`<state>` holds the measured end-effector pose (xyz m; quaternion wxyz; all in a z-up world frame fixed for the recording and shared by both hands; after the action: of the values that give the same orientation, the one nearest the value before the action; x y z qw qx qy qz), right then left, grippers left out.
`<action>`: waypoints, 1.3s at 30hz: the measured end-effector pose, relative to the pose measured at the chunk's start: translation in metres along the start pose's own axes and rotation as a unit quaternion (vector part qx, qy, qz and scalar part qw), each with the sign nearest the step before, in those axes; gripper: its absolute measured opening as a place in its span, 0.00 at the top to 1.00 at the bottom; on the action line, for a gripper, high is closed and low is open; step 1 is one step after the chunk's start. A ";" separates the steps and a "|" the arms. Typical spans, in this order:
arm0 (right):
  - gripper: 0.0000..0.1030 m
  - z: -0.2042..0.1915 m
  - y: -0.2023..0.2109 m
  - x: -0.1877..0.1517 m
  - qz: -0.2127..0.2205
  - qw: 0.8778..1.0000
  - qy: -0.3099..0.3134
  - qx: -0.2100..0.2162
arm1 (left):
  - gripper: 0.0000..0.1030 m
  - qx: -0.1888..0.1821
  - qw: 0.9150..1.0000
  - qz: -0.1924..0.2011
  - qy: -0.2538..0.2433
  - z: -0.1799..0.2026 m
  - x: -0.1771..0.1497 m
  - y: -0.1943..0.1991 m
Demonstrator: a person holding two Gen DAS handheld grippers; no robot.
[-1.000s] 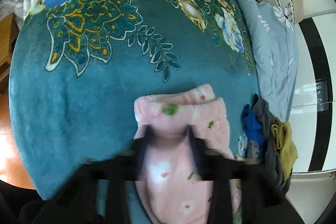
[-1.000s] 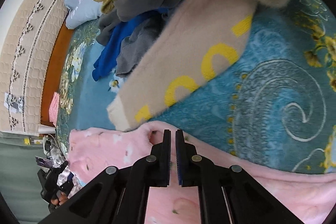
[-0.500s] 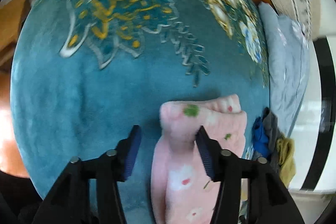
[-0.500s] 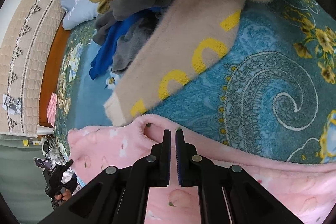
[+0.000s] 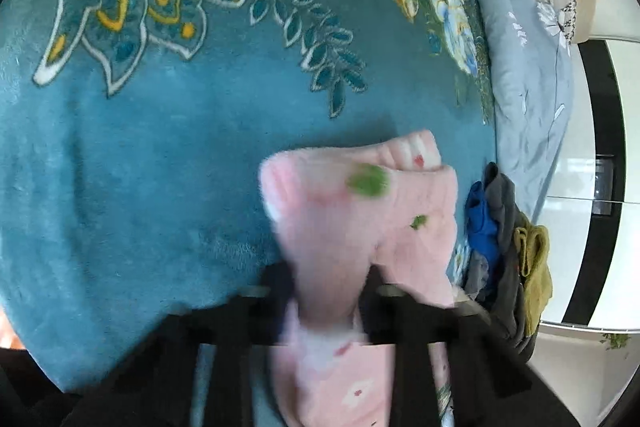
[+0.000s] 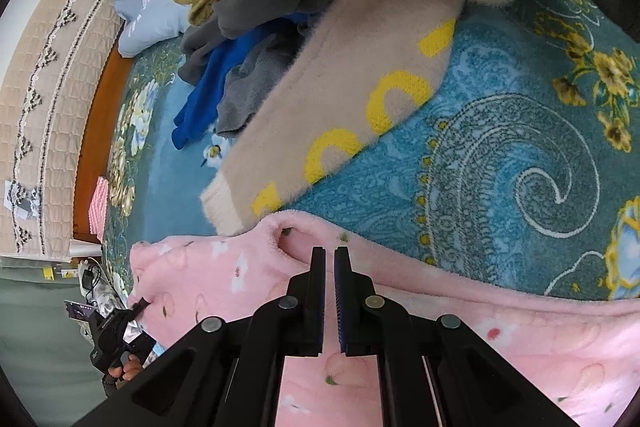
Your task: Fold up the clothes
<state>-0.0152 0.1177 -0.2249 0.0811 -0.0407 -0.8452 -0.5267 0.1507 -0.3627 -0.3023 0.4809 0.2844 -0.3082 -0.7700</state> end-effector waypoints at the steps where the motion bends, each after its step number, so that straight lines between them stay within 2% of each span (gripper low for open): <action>1: 0.93 0.000 0.002 0.000 0.003 1.000 0.000 -0.001 | 0.91 -0.043 0.998 0.018 -0.031 0.011 -0.004 0.011; 2: 0.93 0.000 0.005 0.000 0.006 1.000 -0.001 -0.001 | 0.91 -0.073 0.995 0.035 -0.060 0.020 -0.009 0.021; 3: 0.93 0.000 0.007 0.000 0.008 1.000 -0.001 -0.002 | 0.91 -0.079 0.992 0.046 -0.084 0.027 -0.013 0.027; 4: 0.93 0.000 0.009 0.000 0.010 1.000 -0.001 -0.003 | 0.91 -0.068 0.991 0.053 -0.099 0.031 -0.017 0.029; 5: 0.93 0.000 0.011 -0.001 0.012 1.000 -0.002 -0.004 | 0.91 -0.055 0.993 0.050 -0.089 0.028 -0.016 0.026; 7: 0.93 0.002 0.015 -0.002 0.014 1.000 -0.004 -0.006 | 0.91 -0.011 0.999 0.032 -0.025 0.009 -0.006 0.013; 9: 0.93 0.006 0.017 -0.005 0.015 1.000 -0.012 -0.009 | 0.90 0.020 0.999 0.013 0.034 -0.010 0.001 0.004; 11: 0.93 0.013 0.022 -0.009 0.017 0.999 -0.023 -0.013 | 0.90 0.021 0.998 0.006 0.061 -0.018 0.003 0.002; 16: 0.93 0.052 0.062 -0.023 0.050 0.995 -0.082 -0.017 | 0.89 0.039 0.999 0.018 0.005 -0.005 -0.007 0.008; 19: 0.93 0.095 0.107 -0.041 0.092 0.986 -0.135 -0.032 | 0.89 0.037 0.999 0.017 0.000 -0.004 -0.007 0.008; 21: 0.94 0.134 0.145 -0.063 0.130 0.972 -0.186 -0.052 | 0.89 0.033 0.999 0.013 0.008 -0.006 -0.006 0.008; 23: 0.94 0.178 0.188 -0.099 0.172 0.950 -0.247 -0.079 | 0.89 0.031 0.999 0.010 0.014 -0.009 -0.004 0.007; 27: 0.93 0.261 0.263 -0.191 0.226 0.894 -0.362 -0.140 | 0.89 0.032 0.999 0.008 0.016 -0.007 -0.003 0.005; 30: 0.92 0.302 0.290 -0.264 0.243 0.854 -0.437 -0.148 | 0.89 0.030 0.999 0.007 0.020 -0.006 -0.002 0.006; 31: 0.88 0.314 0.295 -0.291 0.249 0.838 -0.464 -0.143 | 0.88 0.029 0.999 0.007 0.023 -0.007 -0.002 0.006; 33: 0.62 0.329 0.295 -0.333 0.257 0.815 -0.505 -0.123 | 0.88 0.029 0.999 0.006 0.028 -0.008 -0.003 0.006; 34: 0.58 0.335 0.291 -0.351 0.260 0.805 -0.523 -0.108 | 0.88 0.029 0.999 0.006 0.028 -0.008 -0.003 0.007; 36: 0.58 0.341 0.278 -0.376 0.263 0.792 -0.546 -0.077 | 0.88 0.032 0.999 0.007 0.027 -0.008 -0.004 0.008; 39: 0.58 0.342 0.253 -0.392 0.274 0.784 -0.557 -0.018 | 0.88 0.036 0.999 0.009 0.024 -0.008 -0.005 0.010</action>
<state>0.3768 0.5423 -0.2199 -0.2641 -0.5584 -0.6868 -0.3830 0.1646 -0.3630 -0.2994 0.4846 0.3176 -0.3267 -0.7467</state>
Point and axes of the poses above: each gripper's, at about its wrist camera, not at the fingertips, and y roughly against the way its jaws point, z to its right, x to its top, the point moved 2 cm from there along -y, roughly the way its jaws point, and after that the axes turned 12 degrees about y, right-handed, at the moved point
